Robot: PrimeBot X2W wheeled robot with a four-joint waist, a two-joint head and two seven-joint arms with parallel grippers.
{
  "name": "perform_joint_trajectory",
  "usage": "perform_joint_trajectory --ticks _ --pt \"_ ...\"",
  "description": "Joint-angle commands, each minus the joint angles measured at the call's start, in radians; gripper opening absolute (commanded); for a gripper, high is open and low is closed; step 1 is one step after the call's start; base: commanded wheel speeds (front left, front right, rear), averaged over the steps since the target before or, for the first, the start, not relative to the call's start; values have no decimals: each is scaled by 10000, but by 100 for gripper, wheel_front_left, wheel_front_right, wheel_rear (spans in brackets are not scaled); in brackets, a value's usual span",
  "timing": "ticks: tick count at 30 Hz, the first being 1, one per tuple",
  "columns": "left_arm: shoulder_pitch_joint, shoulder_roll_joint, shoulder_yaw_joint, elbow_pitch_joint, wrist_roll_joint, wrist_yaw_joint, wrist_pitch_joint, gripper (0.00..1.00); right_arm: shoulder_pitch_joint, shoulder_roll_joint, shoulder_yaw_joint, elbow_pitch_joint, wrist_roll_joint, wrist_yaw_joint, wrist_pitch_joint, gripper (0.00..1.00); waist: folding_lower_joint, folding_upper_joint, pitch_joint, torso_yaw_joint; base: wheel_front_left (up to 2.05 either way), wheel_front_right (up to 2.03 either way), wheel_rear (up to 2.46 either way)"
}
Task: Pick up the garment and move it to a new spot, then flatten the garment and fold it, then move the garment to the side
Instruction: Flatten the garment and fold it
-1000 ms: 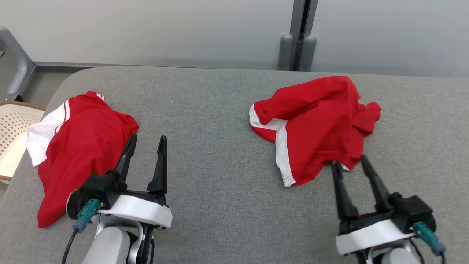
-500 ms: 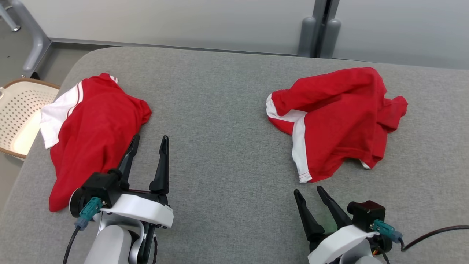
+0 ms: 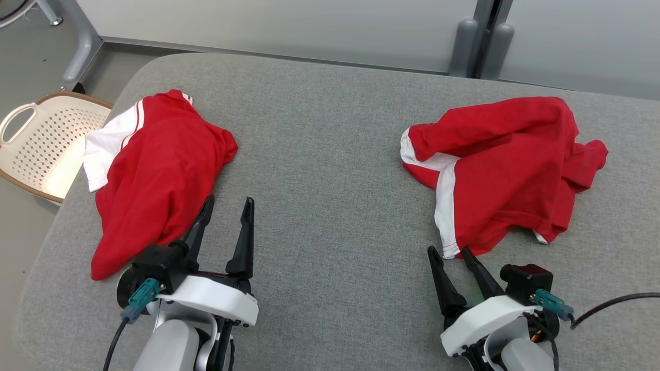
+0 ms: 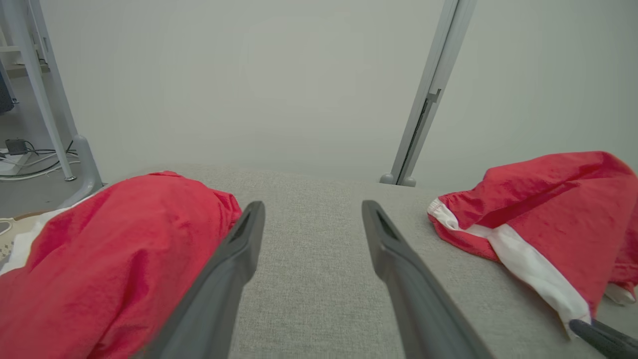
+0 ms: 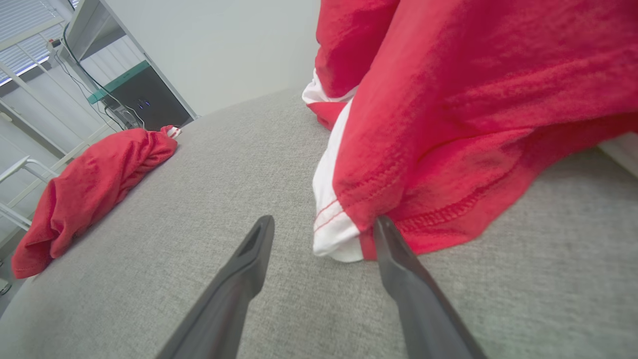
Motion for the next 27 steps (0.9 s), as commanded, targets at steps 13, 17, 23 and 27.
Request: perform_joint_trajectory --ticks 13,17,23,27 --pt "-153 26 8 75 -27 116 -21 100 -407 -49 -58 583 -248 1 -93 0 0 0 -44 -354 0 0 0" --pt "-69 24 99 110 29 42 -21 100 -50 -209 -447 82 -706 2 -98 0 0 0 -246 -794 0 0 0" --pt "-76 25 -4 241 33 -79 -23 100 716 -1085 -968 -473 -1155 2 -100 0 0 0 -487 -1632 0 0 0" --pt "-165 30 -115 527 76 -49 -23 100 1069 -1725 -1218 -812 -1197 2 -101 0 0 0 -573 -2238 0 0 0"
